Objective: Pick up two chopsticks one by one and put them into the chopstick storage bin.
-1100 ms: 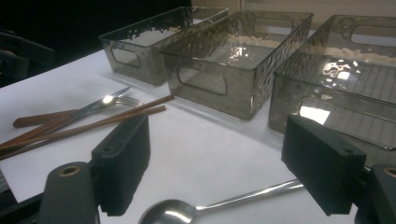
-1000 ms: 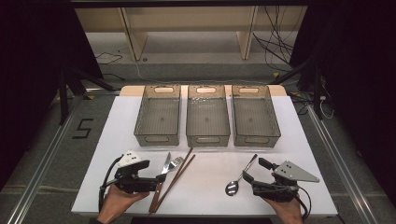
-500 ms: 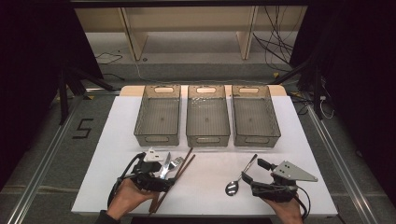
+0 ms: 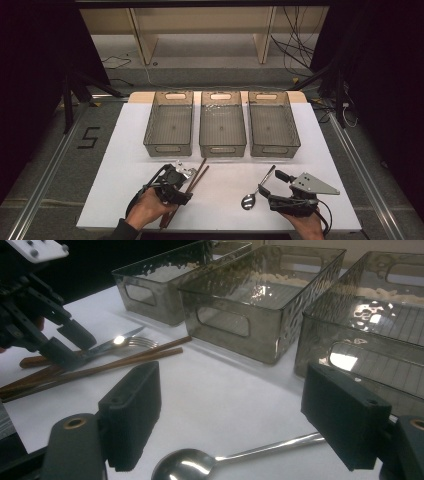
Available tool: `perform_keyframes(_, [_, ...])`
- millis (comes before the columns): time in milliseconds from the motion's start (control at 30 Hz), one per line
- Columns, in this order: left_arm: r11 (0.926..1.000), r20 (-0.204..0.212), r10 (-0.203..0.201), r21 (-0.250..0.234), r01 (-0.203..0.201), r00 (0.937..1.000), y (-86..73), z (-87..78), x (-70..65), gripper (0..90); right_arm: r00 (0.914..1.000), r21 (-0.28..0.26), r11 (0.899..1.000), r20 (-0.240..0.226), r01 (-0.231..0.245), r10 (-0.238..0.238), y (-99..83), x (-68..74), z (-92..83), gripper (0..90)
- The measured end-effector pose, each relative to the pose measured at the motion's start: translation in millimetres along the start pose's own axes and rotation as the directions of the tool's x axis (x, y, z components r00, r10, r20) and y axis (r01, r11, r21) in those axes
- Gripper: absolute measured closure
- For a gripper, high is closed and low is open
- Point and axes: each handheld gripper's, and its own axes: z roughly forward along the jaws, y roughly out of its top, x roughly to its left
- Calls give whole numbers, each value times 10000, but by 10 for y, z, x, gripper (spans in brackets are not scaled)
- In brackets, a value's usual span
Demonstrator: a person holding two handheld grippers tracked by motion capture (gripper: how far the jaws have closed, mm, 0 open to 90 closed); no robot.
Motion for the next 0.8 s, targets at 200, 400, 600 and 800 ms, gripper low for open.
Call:
perform_keyframes(200, [9992,-81,85,381,-81,9999,15,79,-2,568,10000,1,10000,-22,34,-34,1,7,1,246])
perform_keyframes(400, [9975,-139,219,673,-209,9997,17,155,-10,608,10000,-4,10000,-62,77,-77,2,10,2,247])
perform_keyframes(600, [9959,-243,331,849,-310,9992,11,192,-12,652,10000,-11,10000,-75,48,-48,2,5,2,248])
perform_keyframes(800, [9958,-131,244,891,-232,9996,12,190,10,717,10000,-12,10000,-59,43,-43,4,5,-4,249])
